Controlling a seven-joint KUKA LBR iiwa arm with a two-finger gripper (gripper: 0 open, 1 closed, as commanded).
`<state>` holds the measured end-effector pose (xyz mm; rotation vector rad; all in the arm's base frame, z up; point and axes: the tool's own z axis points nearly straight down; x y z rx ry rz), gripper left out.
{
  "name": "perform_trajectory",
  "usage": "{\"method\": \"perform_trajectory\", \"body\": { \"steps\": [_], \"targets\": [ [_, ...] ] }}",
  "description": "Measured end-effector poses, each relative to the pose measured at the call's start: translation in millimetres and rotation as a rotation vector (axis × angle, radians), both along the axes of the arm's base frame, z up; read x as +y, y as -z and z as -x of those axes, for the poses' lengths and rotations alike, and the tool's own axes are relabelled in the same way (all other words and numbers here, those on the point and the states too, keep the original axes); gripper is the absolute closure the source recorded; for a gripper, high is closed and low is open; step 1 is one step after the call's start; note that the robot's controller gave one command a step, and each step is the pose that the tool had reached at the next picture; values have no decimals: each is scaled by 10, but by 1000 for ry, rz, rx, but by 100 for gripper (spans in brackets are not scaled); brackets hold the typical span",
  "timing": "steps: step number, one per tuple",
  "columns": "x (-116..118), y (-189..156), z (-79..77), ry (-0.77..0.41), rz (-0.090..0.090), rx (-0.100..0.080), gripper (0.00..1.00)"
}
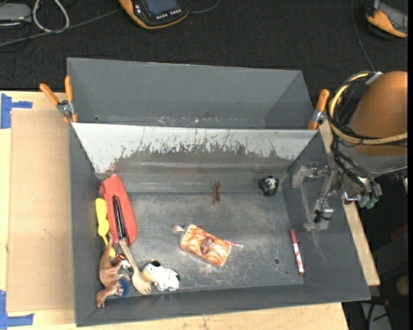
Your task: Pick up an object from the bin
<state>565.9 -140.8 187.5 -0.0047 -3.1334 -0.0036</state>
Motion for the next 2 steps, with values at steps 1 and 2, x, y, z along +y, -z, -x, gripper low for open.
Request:
{"method": "perform_trajectory", "body": {
  "steps": [1, 2],
  "targets": [
    [5, -46, -18, -4, 2, -8, 0],
    [207, -241, 22, -8, 1, -7, 0]
  ]
}}
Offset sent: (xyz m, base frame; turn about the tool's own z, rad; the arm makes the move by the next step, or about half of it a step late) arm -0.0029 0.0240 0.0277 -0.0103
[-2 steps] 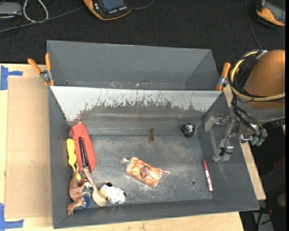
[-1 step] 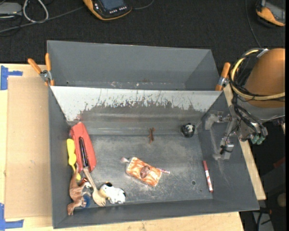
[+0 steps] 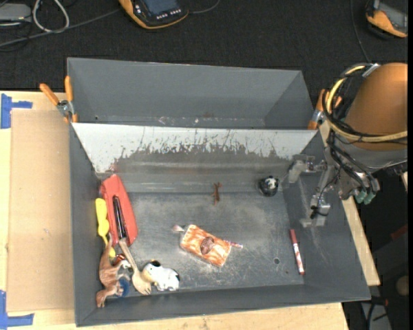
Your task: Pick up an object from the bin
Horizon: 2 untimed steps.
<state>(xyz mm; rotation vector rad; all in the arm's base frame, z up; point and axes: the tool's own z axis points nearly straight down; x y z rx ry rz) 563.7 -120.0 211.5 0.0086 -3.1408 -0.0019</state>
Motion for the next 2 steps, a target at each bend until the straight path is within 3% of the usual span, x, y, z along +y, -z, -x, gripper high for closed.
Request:
{"method": "perform_trajectory", "body": {
  "steps": [1, 2],
  "targets": [
    [376, 32, -127, -32, 0, -1, 0],
    [840, 276, -29, 21, 0, -2, 0]
  ]
}}
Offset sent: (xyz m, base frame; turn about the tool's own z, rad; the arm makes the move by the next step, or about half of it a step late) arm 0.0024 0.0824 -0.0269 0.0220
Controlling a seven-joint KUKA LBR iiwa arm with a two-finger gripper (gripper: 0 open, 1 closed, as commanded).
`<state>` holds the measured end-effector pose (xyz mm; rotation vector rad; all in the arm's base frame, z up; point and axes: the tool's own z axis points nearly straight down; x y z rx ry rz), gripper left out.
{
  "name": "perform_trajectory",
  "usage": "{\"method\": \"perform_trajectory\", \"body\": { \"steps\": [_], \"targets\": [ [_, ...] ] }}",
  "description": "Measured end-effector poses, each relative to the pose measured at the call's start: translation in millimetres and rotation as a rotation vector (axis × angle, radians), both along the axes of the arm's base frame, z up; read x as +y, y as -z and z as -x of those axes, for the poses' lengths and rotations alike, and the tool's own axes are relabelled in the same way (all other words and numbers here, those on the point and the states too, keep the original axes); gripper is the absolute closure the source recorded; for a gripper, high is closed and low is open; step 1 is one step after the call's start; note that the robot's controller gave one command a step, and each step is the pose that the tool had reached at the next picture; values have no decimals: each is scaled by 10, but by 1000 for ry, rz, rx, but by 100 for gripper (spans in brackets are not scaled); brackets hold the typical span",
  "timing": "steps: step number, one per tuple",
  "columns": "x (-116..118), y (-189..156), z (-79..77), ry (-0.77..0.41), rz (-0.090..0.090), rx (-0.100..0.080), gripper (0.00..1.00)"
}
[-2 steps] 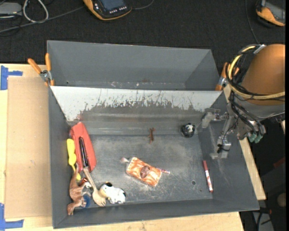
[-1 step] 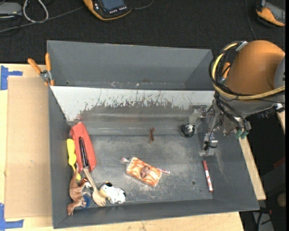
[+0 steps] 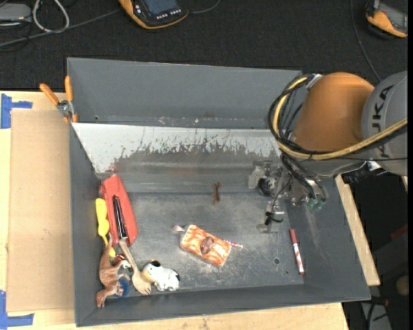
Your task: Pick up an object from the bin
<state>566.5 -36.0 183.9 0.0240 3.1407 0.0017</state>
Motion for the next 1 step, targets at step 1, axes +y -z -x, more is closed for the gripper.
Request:
{"method": "perform_trajectory", "body": {
  "steps": [1],
  "targets": [
    [482, 563, -31, -36, -1, 4, 0]
  ]
}}
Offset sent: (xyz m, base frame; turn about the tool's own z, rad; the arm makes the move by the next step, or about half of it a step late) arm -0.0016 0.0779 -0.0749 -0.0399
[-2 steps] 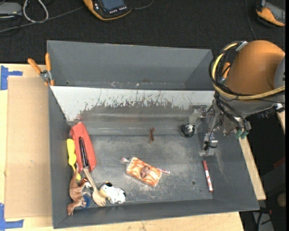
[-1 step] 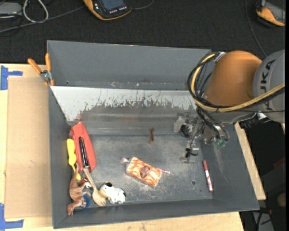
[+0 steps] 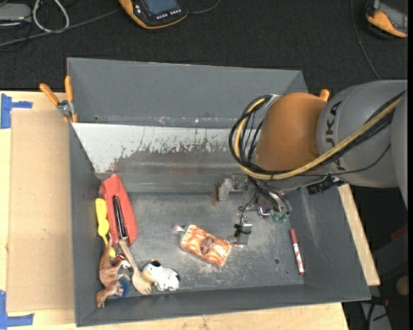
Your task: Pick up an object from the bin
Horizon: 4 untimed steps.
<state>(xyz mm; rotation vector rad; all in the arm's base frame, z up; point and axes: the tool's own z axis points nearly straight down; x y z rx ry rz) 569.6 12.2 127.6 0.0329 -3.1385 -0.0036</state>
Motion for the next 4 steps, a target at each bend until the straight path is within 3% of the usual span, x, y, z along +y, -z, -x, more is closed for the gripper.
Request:
{"method": "perform_trajectory", "body": {
  "steps": [1, 2, 3, 4],
  "targets": [
    [279, 175, 41, -3, 2, -7, 0],
    [461, 530, 444, -28, 2, -4, 0],
    [148, 577, 84, 88, -1, -15, 100],
    [149, 575, 86, 87, 0, -15, 100]
  ]
}}
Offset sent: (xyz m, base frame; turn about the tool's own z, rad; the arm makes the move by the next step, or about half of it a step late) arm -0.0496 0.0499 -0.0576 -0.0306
